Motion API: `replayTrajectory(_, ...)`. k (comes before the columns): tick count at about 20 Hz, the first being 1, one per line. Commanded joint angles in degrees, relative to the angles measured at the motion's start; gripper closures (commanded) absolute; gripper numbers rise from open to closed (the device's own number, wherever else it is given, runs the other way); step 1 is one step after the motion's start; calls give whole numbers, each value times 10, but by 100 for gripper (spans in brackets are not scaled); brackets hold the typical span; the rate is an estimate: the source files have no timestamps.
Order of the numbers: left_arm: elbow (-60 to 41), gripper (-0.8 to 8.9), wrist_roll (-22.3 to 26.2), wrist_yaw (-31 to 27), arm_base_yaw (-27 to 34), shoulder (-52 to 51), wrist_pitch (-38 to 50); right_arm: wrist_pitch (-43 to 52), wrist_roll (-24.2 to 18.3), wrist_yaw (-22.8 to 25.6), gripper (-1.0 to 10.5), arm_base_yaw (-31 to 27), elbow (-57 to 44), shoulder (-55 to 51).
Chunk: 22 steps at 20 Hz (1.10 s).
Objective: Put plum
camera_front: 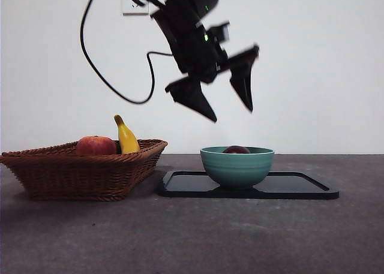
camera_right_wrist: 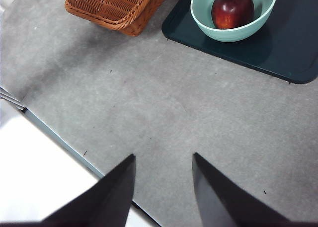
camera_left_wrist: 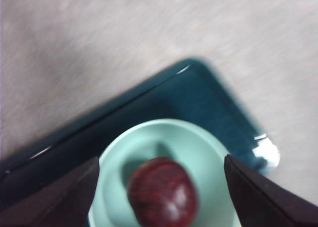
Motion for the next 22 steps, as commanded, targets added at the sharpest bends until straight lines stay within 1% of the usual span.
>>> replayTrajectory(1, 19, 410, 27, -5, -13, 29, 5, 4, 4, -2, 764, 3, 5, 2)
replayTrajectory(8, 19, 410, 32, -16, -26, 69, 5, 0, 5, -2, 764, 3, 5, 2)
replayTrajectory(13, 19, 410, 35, -16, -32, 76, 2, 0, 5, -2, 764, 3, 5, 2)
replayTrajectory(20, 19, 410, 51, -18, -33, 77, -19, 0, 5, -2, 764, 3, 5, 2)
replayTrajectory(22, 19, 410, 65, -19, -33, 80, -27, 0, 4, -2, 764, 3, 5, 2)
